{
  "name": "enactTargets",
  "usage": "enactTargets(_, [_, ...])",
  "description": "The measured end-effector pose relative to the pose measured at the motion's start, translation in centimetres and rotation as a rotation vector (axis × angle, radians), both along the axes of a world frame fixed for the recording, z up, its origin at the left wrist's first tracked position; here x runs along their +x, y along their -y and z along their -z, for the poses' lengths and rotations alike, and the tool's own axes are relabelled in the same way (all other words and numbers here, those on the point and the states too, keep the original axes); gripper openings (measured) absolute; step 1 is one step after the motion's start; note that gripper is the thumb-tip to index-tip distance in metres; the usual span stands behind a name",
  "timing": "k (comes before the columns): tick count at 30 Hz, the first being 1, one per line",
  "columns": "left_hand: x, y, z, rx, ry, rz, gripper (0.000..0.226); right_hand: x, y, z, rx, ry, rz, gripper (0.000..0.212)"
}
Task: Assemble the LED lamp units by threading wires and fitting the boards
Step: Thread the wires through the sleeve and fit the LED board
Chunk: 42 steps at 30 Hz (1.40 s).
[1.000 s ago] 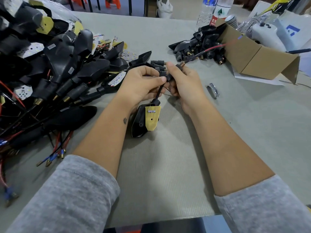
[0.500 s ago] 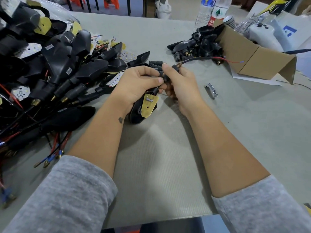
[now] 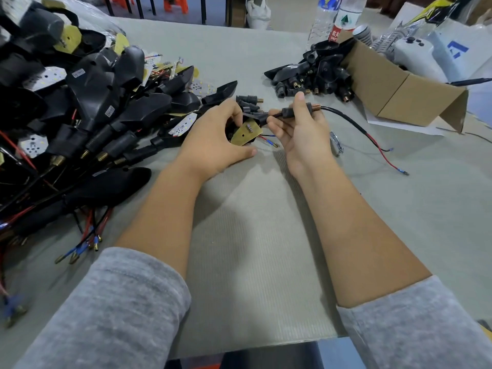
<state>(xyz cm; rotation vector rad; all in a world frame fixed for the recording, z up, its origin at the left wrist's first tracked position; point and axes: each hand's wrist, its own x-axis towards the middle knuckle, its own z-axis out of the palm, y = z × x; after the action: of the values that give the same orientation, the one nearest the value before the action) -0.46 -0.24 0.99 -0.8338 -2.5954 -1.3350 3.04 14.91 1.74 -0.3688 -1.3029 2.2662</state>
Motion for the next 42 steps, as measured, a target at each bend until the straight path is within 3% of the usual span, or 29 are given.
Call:
enactTargets(5, [-0.2, 0.0, 0.2, 0.071, -0.025, -0.068, 0.025, -0.1, 0.0, -0.1, -0.03, -0.001, 0.019, 0.019])
enactTargets(12, [-0.6, -0.4, 0.3, -0.021, -0.042, -0.129, 0.022, 0.2, 0.3, -0.3, -0.029, 0.012, 0.0, 0.013])
enactTargets(19, [-0.1, -0.9, -0.5, 0.182, 0.02, -0.125, 0.015, 0.4, 0.7, -0.3, 0.154, 0.006, -0.052, 0.075])
enactTargets(26, [0.4, -1.5, -0.6, 0.279, 0.079, -0.124, 0.011, 0.5, 1.2, -0.1, 0.19, 0.018, -0.094, 0.108])
enactTargets(34, [0.3, -1.9, -0.4, 0.265, 0.028, -0.14, 0.016, 0.5, 1.4, -0.1, 0.148, -0.017, -0.146, 0.112])
enactTargets(38, [0.1, -1.9, -0.4, 0.22, -0.076, -0.19, 0.037, 0.1, 1.3, 0.2, 0.143, -0.033, -0.122, 0.113])
enactTargets(42, [-0.1, -1.9, -0.3, 0.291, 0.025, -0.204, 0.045, 0.0, 1.2, 0.2, 0.137, -0.048, -0.114, 0.09])
